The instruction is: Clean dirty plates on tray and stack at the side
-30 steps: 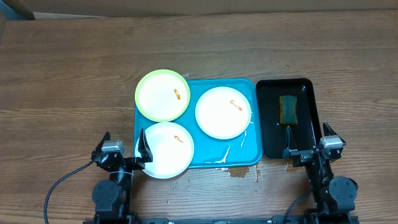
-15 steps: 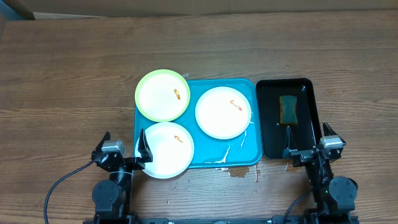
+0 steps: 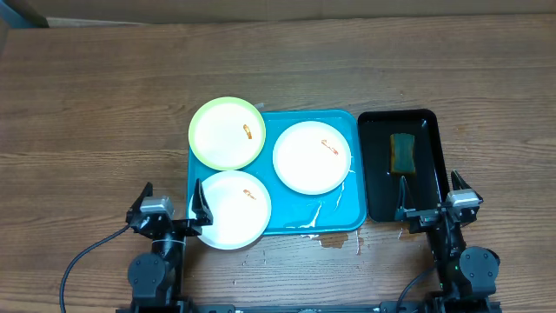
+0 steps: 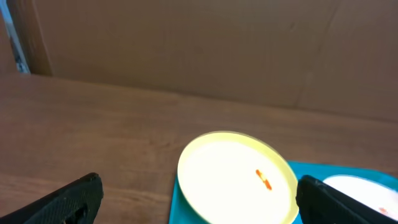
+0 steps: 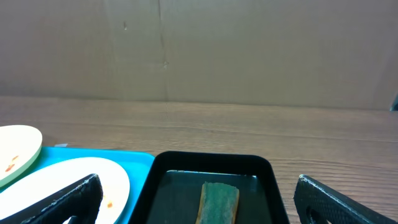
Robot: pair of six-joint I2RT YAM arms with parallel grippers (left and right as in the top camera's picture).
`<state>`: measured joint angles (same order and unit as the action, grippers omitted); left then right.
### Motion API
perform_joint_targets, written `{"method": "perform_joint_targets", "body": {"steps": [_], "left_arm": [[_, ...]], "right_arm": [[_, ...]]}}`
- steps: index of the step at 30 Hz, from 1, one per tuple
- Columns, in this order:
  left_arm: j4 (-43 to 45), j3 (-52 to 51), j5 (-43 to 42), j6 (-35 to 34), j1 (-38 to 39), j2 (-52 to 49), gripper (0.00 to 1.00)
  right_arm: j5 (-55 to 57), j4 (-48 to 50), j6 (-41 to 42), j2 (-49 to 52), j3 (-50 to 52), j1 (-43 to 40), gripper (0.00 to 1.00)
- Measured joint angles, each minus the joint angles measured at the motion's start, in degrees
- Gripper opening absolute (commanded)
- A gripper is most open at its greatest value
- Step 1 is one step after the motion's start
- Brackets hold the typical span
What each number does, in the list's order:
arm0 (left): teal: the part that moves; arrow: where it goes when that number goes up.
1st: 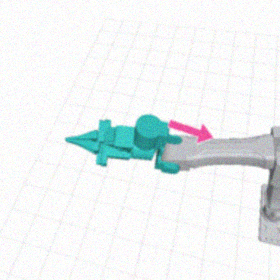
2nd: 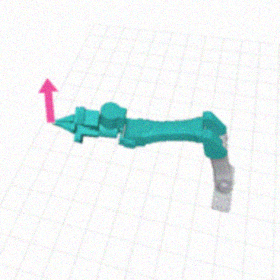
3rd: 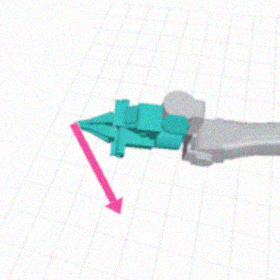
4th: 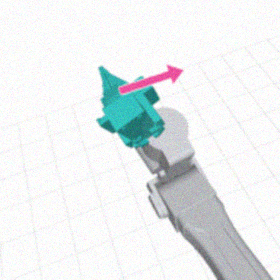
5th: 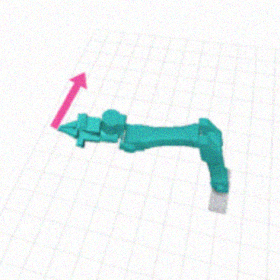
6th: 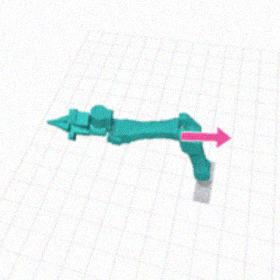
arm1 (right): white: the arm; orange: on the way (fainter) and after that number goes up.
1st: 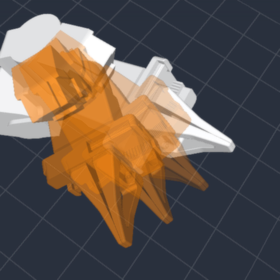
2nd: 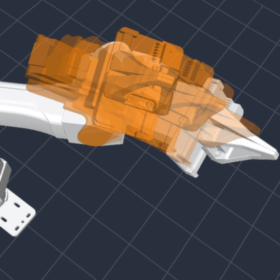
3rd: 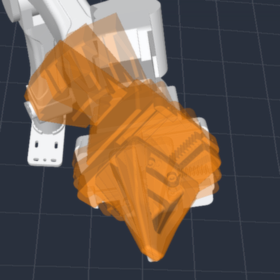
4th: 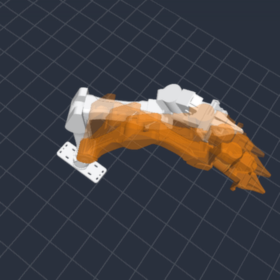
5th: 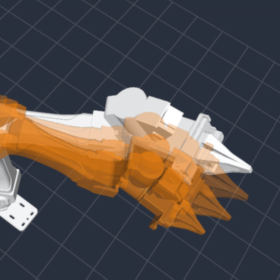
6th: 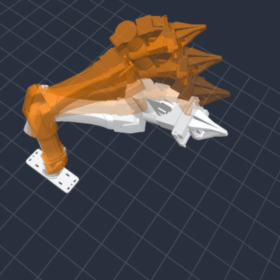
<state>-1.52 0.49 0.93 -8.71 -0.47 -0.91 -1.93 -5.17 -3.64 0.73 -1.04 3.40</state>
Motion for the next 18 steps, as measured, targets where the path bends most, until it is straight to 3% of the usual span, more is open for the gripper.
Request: {"method": "perform_joint_targets", "body": {"steps": [5,9,15,18], "left_arm": [[-0.87,0.98,-5.29,0.44,0.0,0.0,1.0],[-9.51,8.0,-7.63,1.03,0.0,-1.2,1.0],[-21.99,30.49,-12.02,3.52,0.0,-14.45,1.0],[-35.45,46.93,-15.61,4.96,0.0,-27.58,1.0]], "right_arm": [[-0.02,0.0,-0.02,0.0,-0.02,0.02,1.0],[0.02,0.02,0.0,0.0,-0.02,0.02,1.0],[0.0,0.0,-0.02,0.0,-0.02,0.02,1.0],[0.0,0.07,-0.02,-0.04,-0.02,0.02,1.0]]}}
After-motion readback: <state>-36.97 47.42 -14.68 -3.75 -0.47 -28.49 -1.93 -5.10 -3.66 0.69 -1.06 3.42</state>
